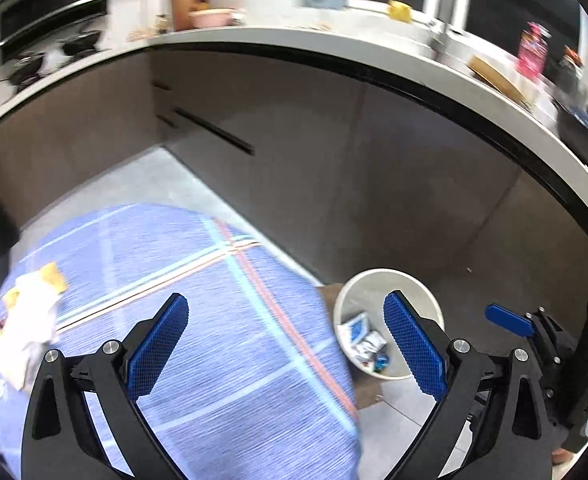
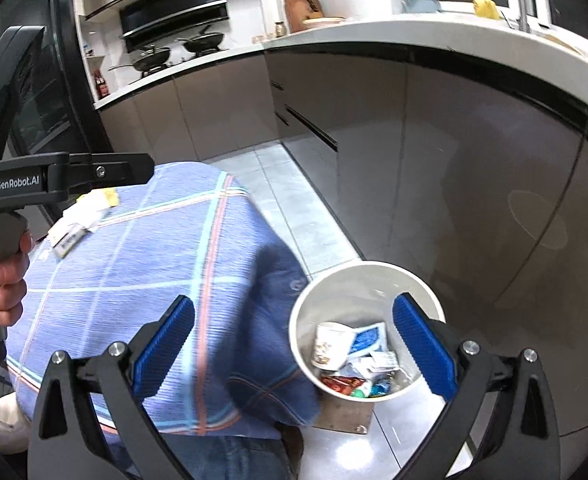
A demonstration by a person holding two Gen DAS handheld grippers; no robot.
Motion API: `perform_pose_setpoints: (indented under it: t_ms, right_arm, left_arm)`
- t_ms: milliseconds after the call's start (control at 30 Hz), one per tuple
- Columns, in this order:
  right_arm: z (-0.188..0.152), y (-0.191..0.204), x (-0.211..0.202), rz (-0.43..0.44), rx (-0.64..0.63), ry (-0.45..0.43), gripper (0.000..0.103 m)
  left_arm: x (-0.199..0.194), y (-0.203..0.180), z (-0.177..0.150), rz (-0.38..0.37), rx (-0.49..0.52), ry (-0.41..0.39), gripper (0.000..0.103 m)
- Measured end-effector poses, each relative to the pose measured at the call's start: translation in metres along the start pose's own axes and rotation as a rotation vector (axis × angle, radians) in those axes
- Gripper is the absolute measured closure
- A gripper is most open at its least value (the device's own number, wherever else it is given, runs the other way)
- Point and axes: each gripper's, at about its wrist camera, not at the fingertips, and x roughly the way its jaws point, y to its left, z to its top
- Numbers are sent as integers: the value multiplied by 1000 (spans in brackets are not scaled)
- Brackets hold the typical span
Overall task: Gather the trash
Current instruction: 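Move both tools back over the table toward the amoxicillin box and tissue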
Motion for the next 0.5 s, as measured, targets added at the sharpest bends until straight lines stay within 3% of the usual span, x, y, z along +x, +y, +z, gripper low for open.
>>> perform_pose_setpoints:
  t_ms: [267, 500]
  right_arm:
    - [11, 62, 4, 86, -63, 14, 3]
    - [24, 127, 16, 184, -113, 41, 3]
  left_arm:
    - [-58, 69, -29, 51, -186, -41, 8]
    - [-97, 156, -76, 160, -358, -40, 8]
